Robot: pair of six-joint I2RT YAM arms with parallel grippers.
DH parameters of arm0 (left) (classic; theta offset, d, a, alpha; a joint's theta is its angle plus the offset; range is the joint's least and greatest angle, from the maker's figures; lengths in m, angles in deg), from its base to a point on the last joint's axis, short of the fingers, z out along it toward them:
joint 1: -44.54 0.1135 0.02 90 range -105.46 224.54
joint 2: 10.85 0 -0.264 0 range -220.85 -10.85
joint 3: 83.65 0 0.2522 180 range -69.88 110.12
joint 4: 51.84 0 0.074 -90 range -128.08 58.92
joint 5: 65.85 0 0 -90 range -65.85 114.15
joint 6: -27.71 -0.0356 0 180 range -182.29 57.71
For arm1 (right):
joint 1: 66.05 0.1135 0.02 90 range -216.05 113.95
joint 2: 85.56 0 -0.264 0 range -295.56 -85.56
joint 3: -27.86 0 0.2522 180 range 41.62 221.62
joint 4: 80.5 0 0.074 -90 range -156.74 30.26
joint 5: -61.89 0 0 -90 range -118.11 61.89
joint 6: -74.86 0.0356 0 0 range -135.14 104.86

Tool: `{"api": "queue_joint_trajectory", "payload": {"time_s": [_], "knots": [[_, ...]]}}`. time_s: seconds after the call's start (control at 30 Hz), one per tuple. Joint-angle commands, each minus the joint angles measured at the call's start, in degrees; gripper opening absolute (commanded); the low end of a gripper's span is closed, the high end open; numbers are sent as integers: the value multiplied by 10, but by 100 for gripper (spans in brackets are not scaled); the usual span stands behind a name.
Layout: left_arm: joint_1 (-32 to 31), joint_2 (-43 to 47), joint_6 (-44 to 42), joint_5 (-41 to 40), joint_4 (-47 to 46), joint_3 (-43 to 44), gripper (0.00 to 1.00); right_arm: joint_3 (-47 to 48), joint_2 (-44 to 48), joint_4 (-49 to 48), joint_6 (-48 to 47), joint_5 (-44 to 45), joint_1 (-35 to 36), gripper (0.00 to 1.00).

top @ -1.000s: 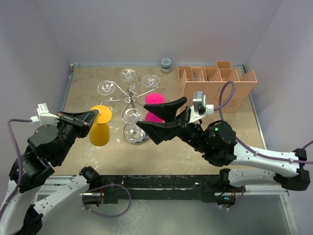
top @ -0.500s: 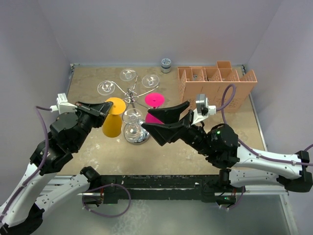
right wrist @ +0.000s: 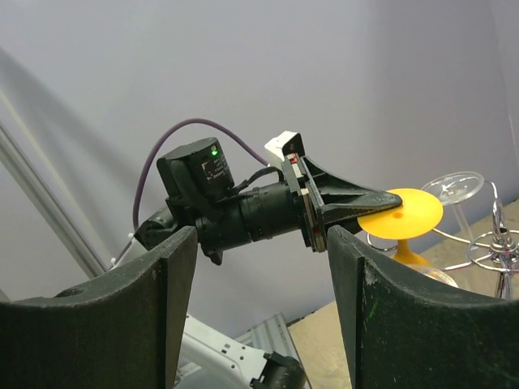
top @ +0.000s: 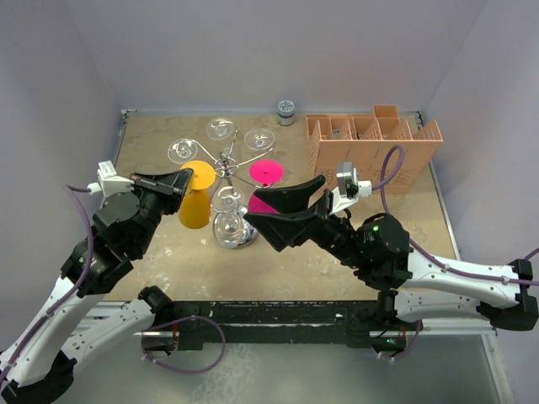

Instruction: Place the wine glass upside down on the wine glass rack

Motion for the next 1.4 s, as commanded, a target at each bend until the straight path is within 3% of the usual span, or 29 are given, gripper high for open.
{"api": "queue_joint_trajectory", "payload": {"time_s": [0.0,0.7,0.97,1.37], "knots": [[0,2,-4,-39,-34,1,0,-5,19,-32,10,0,3,67],[0,-14,-10,-88,-30,2,0,-17,41,-25,23,29,2,64],[0,14,-25,-143,9,17,0,-18,42,-17,28,35,2,64],[0,44,-21,-113,50,16,0,-24,45,-12,36,42,3,64]]}}
